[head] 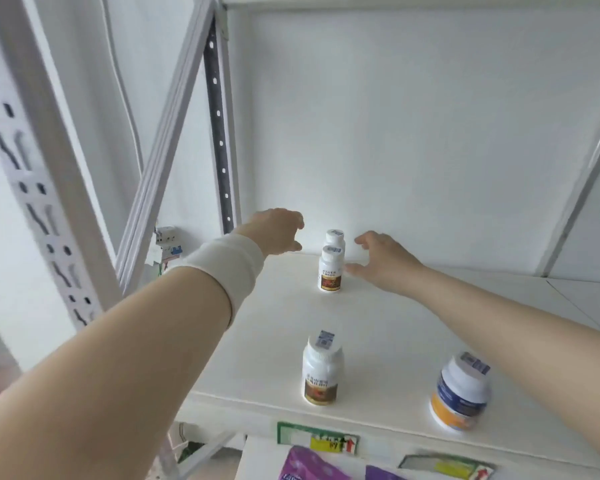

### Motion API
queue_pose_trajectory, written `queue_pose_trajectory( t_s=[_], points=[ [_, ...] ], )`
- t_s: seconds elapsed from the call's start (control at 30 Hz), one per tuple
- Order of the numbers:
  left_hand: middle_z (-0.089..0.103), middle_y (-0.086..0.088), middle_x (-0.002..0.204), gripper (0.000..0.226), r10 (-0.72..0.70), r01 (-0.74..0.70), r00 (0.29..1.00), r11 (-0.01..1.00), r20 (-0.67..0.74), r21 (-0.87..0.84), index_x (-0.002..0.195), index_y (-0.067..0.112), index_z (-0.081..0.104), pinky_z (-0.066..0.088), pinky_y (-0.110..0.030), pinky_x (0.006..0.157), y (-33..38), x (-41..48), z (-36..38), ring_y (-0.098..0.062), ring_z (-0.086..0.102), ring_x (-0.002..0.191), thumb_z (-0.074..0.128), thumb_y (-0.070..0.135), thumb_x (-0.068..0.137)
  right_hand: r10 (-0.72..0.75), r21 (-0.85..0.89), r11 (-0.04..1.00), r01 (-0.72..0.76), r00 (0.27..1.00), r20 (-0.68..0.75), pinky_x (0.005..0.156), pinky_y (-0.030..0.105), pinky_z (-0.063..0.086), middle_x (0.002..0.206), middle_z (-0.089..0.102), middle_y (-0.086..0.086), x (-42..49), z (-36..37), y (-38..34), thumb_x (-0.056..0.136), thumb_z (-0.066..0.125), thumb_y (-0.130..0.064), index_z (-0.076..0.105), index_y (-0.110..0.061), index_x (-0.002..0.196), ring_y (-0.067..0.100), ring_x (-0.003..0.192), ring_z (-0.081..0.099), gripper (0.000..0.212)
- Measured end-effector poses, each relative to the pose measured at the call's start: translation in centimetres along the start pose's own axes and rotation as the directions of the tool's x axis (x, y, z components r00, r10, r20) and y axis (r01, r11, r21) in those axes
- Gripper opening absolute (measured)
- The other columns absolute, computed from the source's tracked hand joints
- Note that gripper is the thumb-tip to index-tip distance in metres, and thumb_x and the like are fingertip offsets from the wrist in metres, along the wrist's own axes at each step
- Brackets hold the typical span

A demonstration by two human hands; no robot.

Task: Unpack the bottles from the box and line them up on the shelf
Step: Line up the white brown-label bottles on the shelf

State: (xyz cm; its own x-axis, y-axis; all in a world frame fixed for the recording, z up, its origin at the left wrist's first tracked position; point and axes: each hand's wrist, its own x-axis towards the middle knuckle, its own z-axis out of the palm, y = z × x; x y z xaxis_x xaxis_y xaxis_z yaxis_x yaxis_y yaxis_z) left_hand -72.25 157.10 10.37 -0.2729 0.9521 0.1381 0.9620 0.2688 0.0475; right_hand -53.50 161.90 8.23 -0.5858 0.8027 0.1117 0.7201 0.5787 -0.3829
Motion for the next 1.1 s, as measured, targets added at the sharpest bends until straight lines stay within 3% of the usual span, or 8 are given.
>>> queue_pose_trajectory(
  t_s=[0.13, 0.23, 0.37, 0.7, 0.87, 1.1],
  points=[
    [0.054, -0.007, 0.127, 0.04, -0.023, 0.036, 0.999, 0.944, -0.044, 0.327, 0.13, 0.014, 0.047, 0.041, -0.036, 0.093, 0.9, -8.4, -1.5, -0.028, 0.053, 0.117, 0.053, 0.029, 0.094, -0.17, -0.199, 0.967, 0.16, 0.985, -0.034, 0.099, 0.035, 0.036, 0.141, 0.036, 0.008, -5.9, -0.8, -2.0, 0.092, 0.051, -0.036, 0.032, -0.016, 0.14, 0.027, 0.129, 0.039, 0.056],
    [0.055, -0.006, 0.123, 0.036, -0.013, 0.045, 0.997, 0.887, -0.072, 0.459, 0.128, 0.013, 0.049, 0.04, -0.035, 0.092, 0.9, -14.5, -1.9, -0.028, 0.053, 0.115, 0.052, 0.025, 0.093, -0.293, -0.38, 0.887, 0.261, 0.956, -0.026, 0.101, 0.037, 0.034, 0.145, 0.033, 0.011, -10.0, -0.4, -3.8, 0.094, 0.046, -0.036, 0.032, -0.014, 0.141, 0.029, 0.131, 0.035, 0.054],
    [0.056, -0.007, 0.125, 0.04, -0.042, 0.049, 0.999, 0.806, -0.026, 0.59, 0.132, 0.014, 0.046, 0.043, -0.038, 0.096, -0.4, -21.9, -1.8, -0.029, 0.054, 0.117, 0.05, 0.027, 0.094, -0.418, -0.482, 0.792, 0.374, 0.908, 0.017, 0.1, 0.039, 0.036, 0.139, 0.038, 0.013, -14.8, 1.6, -7.0, 0.094, 0.045, -0.035, 0.036, -0.011, 0.137, 0.031, 0.127, 0.04, 0.05],
    [0.054, -0.006, 0.127, 0.039, -0.218, 0.169, 0.976, 0.807, 0.019, 0.565, 0.133, 0.015, 0.044, 0.039, -0.033, 0.094, -10.4, -36.8, 0.6, -0.025, 0.051, 0.119, 0.045, 0.027, 0.097, -0.651, -0.494, 0.589, 0.64, 0.738, 0.18, 0.098, 0.036, 0.036, 0.134, 0.042, 0.011, -21.0, 12.9, -19.4, 0.096, 0.041, -0.03, 0.037, -0.01, 0.134, 0.029, 0.121, 0.043, 0.043],
    [0.058, -0.004, 0.117, 0.029, -0.305, 0.199, 0.947, 0.804, 0.101, 0.561, 0.123, 0.013, 0.05, 0.034, -0.029, 0.079, -18.8, -44.5, 5.7, -0.024, 0.055, 0.109, 0.045, 0.019, 0.095, -0.659, -0.392, 0.562, 0.729, 0.681, 0.32, 0.104, 0.036, 0.032, 0.138, 0.04, 0.01, -22.2, 21.8, -26.9, 0.096, 0.042, -0.033, 0.035, -0.01, 0.136, 0.027, 0.127, 0.038, 0.047],
    [0.057, -0.005, 0.125, 0.03, -0.481, 0.283, 0.826, 0.805, 0.295, 0.521, 0.126, 0.013, 0.05, 0.04, -0.033, 0.093, -28.0, -54.4, 16.7, -0.024, 0.054, 0.115, 0.041, 0.018, 0.098, -0.637, -0.291, 0.457, 0.84, 0.538, 0.552, 0.102, 0.036, 0.034, 0.136, 0.042, 0.009, -25.0, 36.5, -32.5, 0.095, 0.041, -0.029, 0.038, -0.011, 0.134, 0.027, 0.126, 0.04, 0.043]
  ],
)
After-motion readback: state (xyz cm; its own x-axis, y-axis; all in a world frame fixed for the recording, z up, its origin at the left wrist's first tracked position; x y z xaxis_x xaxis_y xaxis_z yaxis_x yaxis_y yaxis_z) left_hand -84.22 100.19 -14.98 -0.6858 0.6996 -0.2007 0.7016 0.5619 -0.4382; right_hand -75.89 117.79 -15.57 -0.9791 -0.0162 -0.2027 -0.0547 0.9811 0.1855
